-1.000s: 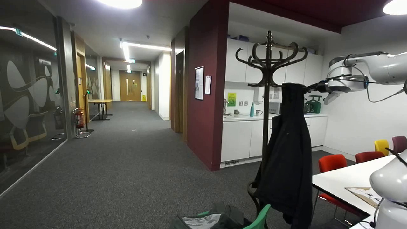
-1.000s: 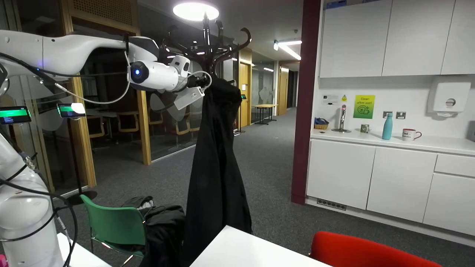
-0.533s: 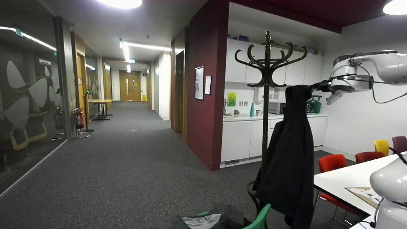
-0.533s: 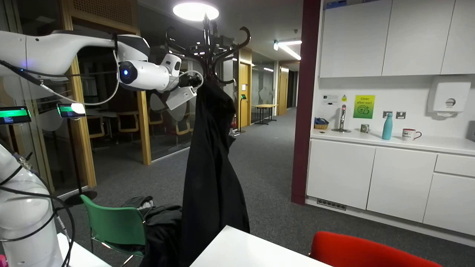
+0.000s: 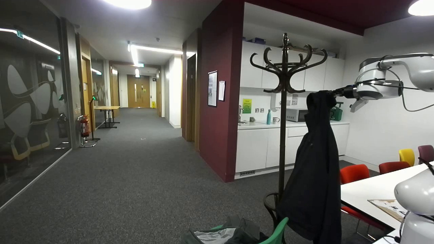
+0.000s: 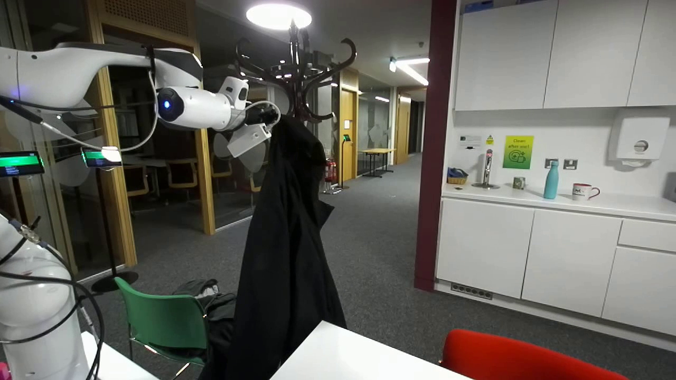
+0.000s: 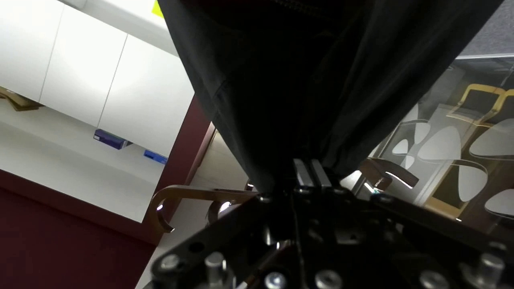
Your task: Put the black jacket on the green chair.
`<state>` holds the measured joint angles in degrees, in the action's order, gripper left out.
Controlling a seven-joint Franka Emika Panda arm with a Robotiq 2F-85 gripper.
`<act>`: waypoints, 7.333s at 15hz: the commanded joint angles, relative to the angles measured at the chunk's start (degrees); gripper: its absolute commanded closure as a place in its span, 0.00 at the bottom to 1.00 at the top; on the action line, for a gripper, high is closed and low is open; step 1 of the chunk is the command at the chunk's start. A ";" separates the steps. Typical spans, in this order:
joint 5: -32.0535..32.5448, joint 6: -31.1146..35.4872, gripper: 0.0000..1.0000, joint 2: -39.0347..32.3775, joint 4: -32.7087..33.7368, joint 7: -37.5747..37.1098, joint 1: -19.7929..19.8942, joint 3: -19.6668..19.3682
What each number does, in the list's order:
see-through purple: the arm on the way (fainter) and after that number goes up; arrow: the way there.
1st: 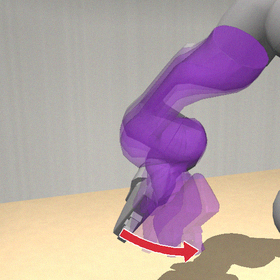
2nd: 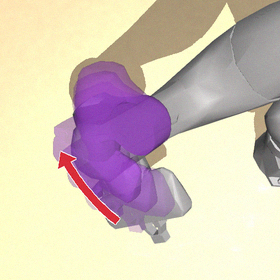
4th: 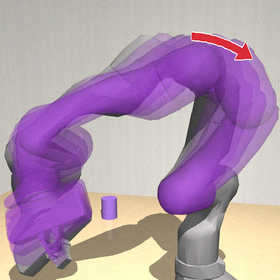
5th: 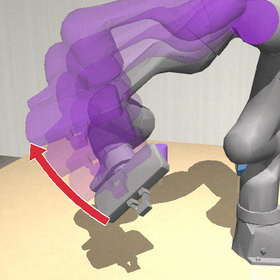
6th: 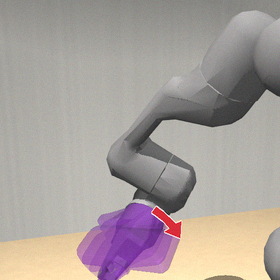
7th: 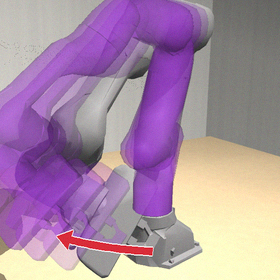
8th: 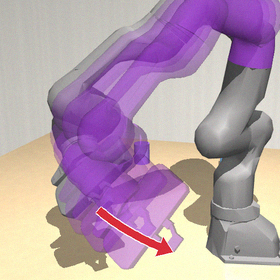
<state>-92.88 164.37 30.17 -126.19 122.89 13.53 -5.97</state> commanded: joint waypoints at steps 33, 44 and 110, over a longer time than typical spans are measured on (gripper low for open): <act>34.57 -10.66 0.97 -4.21 -7.80 -10.39 0.05 13.67; 36.70 -10.62 0.99 -9.10 -6.18 -11.50 -1.44 19.57; 59.92 -17.32 0.00 -28.46 15.83 -25.18 -29.40 22.25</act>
<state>-34.22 148.23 -0.58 -110.76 99.74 -16.40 16.76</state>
